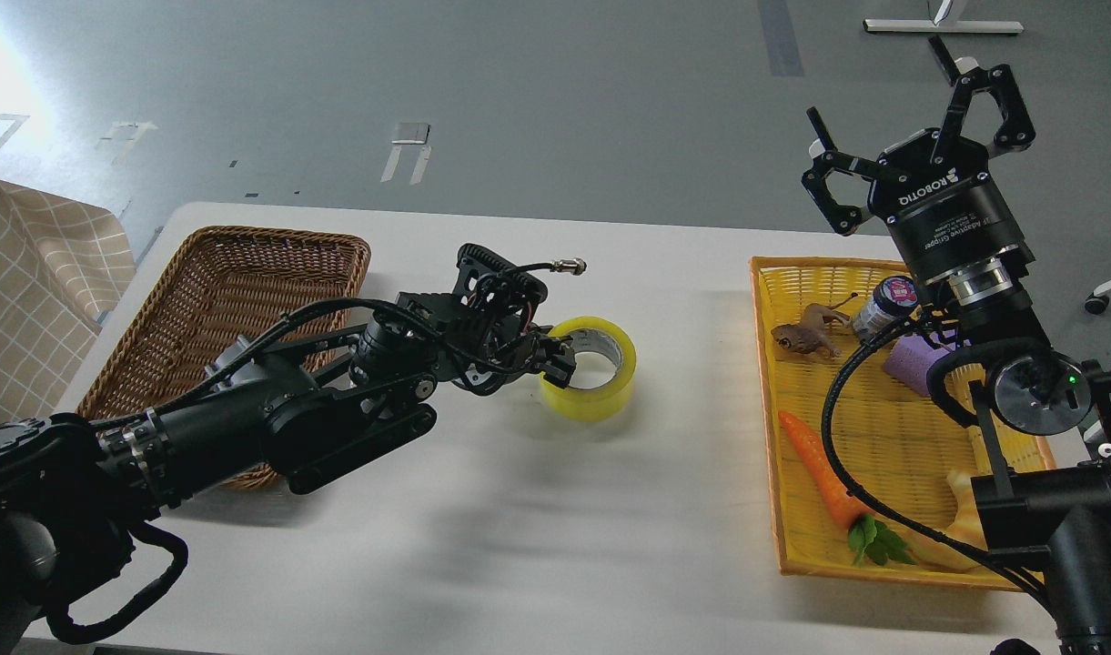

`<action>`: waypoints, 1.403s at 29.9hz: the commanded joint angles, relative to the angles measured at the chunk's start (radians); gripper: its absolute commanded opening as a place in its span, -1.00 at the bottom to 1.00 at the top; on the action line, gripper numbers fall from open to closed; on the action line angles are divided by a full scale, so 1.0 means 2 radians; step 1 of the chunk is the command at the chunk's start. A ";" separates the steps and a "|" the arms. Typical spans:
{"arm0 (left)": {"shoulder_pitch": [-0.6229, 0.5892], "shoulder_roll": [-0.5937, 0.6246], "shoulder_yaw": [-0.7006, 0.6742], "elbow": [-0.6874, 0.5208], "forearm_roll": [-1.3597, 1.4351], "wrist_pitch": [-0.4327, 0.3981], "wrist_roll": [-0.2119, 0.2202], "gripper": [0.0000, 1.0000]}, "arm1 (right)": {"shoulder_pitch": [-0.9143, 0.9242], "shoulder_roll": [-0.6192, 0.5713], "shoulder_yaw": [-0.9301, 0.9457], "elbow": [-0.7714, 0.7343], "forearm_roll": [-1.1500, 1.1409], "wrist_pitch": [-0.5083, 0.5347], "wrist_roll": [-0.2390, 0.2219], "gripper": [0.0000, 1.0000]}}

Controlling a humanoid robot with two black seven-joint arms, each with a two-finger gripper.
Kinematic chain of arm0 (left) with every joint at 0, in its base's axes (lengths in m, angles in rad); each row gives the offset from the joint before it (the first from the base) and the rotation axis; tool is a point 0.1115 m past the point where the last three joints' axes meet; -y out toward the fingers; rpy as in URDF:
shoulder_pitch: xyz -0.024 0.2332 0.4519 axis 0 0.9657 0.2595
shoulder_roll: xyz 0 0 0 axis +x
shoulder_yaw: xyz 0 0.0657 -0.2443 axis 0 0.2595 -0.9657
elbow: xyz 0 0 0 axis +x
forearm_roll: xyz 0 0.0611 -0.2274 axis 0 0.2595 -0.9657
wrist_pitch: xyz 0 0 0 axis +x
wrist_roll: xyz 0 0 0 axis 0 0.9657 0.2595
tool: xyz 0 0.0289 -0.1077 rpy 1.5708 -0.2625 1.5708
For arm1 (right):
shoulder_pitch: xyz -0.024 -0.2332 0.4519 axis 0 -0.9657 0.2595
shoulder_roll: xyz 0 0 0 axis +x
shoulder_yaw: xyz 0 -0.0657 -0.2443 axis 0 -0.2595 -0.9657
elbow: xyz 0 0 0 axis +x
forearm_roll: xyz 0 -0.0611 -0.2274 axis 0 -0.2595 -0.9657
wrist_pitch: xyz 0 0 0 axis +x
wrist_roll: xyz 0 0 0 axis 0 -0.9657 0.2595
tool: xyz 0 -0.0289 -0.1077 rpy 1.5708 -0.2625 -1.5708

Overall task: Place and transfer tape with both arms
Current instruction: 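Grasp the tape roll with the left gripper, then carry the tape roll with the left gripper over the woven basket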

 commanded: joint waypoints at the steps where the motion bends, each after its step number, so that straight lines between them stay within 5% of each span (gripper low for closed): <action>1: -0.036 0.025 0.000 0.000 -0.040 0.000 -0.009 -1.00 | 0.000 0.000 -0.001 -0.001 0.000 0.000 0.000 1.00; 10: -0.093 0.106 -0.002 -0.001 -0.074 0.000 -0.050 -1.00 | 0.000 0.000 -0.004 -0.005 0.000 0.000 0.000 1.00; 18: -0.112 0.200 0.006 -0.001 -0.071 0.000 -0.114 -1.00 | -0.001 0.000 -0.004 -0.005 0.000 0.000 0.000 1.00; 31: -0.103 0.323 0.055 -0.011 -0.071 0.000 -0.151 -1.00 | -0.001 0.002 -0.008 -0.005 0.000 0.000 0.000 1.00; 42: -0.060 0.368 0.114 -0.011 -0.071 0.017 -0.167 -1.00 | -0.001 0.001 -0.010 -0.007 0.000 0.000 0.000 1.00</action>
